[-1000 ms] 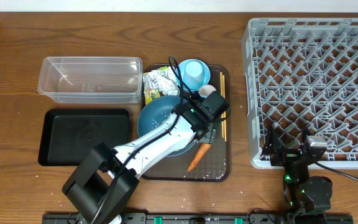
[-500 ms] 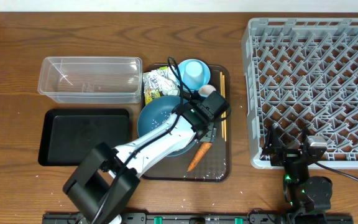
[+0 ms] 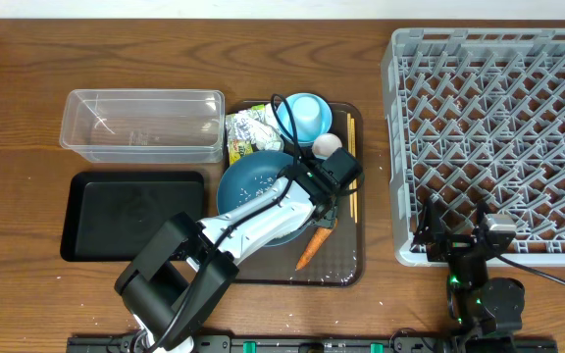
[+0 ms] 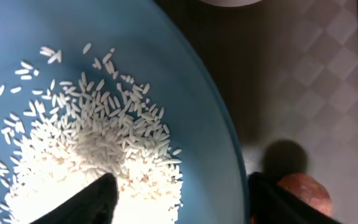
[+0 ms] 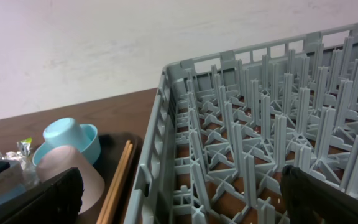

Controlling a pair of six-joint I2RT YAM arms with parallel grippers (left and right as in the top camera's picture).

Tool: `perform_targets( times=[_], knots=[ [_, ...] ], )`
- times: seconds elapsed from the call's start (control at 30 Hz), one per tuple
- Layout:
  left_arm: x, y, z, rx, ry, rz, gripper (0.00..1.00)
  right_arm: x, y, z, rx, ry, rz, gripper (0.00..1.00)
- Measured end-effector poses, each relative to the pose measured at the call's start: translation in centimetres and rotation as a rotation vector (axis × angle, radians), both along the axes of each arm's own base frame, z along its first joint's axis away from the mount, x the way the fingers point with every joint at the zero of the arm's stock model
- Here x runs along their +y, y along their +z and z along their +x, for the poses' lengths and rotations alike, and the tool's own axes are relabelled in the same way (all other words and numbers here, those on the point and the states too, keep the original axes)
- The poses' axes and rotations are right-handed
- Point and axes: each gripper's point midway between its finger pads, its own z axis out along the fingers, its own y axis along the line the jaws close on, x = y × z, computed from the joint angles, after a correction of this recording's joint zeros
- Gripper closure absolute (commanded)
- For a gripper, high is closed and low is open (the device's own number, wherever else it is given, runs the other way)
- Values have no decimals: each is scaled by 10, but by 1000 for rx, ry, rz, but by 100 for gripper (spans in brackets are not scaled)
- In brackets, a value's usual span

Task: Sort waste into correct bins and load items into the dishwasher rack
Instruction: 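Reach the left gripper to the blue rice bowl rim and grasp it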

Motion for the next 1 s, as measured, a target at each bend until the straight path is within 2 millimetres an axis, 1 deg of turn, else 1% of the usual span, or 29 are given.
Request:
perform_targets(
  times=[0.1, 0.2, 0.33, 0.53, 0.77, 0.83, 0.87, 0.97, 1.0],
  knots=[
    [0, 0, 0, 0, 2, 0, 39, 0, 0, 0, 0, 0, 0, 1],
    [1, 0, -1, 2, 9, 0, 48, 0, 0, 0, 0, 0, 0, 1],
    [1, 0, -1, 4, 8, 1, 54, 0, 0, 0, 0, 0, 0, 1],
    [0, 3, -1, -1, 8, -4, 65, 0, 0, 0, 0, 0, 0, 1],
    [-2, 5, -2, 4, 5, -19, 75, 0, 0, 0, 0, 0, 0, 1],
    [-3, 5, -3, 10, 3, -27, 81, 0, 0, 0, 0, 0, 0, 1],
    [-4, 5, -4, 12, 4, -29, 86, 0, 0, 0, 0, 0, 0, 1],
    [-6, 5, -6, 17, -3, -35, 94, 0, 0, 0, 0, 0, 0, 1],
    [-6, 5, -6, 17, -7, -33, 94, 0, 0, 0, 0, 0, 0, 1]
  ],
)
